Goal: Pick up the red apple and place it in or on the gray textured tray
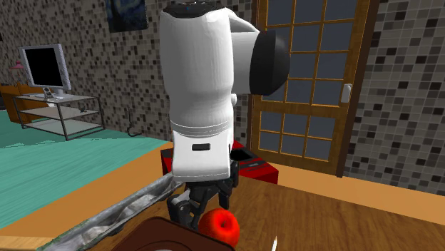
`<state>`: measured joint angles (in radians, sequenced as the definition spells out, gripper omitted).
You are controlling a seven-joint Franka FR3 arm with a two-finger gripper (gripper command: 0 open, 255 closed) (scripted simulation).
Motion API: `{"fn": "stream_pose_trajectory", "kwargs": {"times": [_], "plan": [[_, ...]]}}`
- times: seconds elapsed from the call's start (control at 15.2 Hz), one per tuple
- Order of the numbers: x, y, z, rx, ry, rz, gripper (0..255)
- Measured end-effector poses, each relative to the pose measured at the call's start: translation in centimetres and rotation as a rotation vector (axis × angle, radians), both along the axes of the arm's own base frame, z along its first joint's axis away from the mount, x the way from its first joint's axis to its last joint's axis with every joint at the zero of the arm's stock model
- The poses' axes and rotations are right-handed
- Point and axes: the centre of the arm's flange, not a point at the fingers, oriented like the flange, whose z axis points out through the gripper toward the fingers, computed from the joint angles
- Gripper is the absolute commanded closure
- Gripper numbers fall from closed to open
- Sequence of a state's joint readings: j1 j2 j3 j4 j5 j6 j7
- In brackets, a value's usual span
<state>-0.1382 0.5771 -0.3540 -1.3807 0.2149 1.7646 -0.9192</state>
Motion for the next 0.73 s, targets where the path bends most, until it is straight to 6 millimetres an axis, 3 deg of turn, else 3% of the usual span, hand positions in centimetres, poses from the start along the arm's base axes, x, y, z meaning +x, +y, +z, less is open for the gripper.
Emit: {"fn": "stream_pose_trajectory", "kwargs": {"times": [0.73], "plan": [[0.0,0.1,5.7,0.0,0.0,0.0,255]]}}
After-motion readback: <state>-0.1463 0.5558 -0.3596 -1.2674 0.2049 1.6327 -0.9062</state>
